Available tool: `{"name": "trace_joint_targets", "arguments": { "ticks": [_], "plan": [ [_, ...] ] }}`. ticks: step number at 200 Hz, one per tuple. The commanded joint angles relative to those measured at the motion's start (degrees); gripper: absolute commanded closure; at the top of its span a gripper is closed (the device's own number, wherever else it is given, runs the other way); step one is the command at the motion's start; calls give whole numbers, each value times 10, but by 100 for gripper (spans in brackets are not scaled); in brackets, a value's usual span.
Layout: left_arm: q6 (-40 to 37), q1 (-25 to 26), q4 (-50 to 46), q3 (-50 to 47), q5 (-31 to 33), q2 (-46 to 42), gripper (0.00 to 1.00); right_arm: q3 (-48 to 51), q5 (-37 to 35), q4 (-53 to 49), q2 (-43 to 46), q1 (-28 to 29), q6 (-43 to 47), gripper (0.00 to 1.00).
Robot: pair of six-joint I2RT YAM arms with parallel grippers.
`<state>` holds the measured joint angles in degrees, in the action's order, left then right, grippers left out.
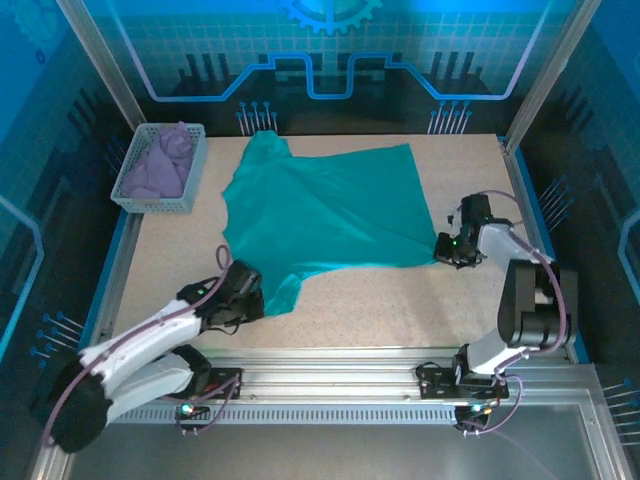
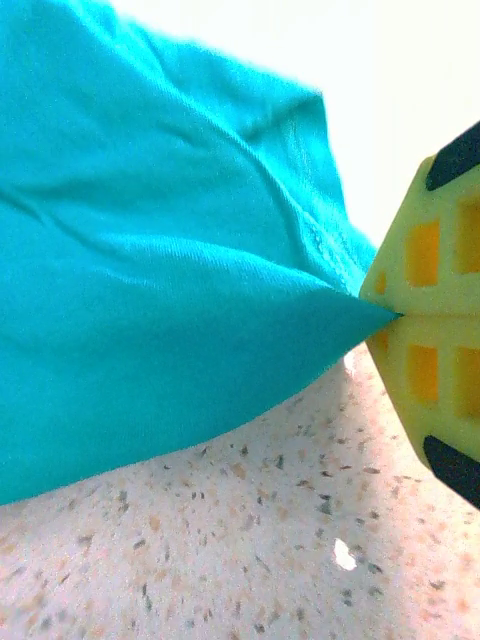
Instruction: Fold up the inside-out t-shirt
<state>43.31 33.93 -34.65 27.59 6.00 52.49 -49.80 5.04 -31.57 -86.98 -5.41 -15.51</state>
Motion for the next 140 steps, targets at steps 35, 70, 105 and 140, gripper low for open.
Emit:
{"name": "trace_joint_targets", "arguments": {
  "ticks": [35,70,105,140],
  "plan": [
    [69,-30,-152,53,-21,-132,100,84,8,-18,167,-26,-52,100],
    [-20,-202,-99,115,-115,-90,100,24,31,-36,153,-24,-29,100],
    [-82,-256,2,194,-134,61,100,-60,28,-23,68,-10,-16,99],
    [-104,-269,42,245,-135,158,100,-129,19,-29,-30,3,-1,99]
  ]
}}
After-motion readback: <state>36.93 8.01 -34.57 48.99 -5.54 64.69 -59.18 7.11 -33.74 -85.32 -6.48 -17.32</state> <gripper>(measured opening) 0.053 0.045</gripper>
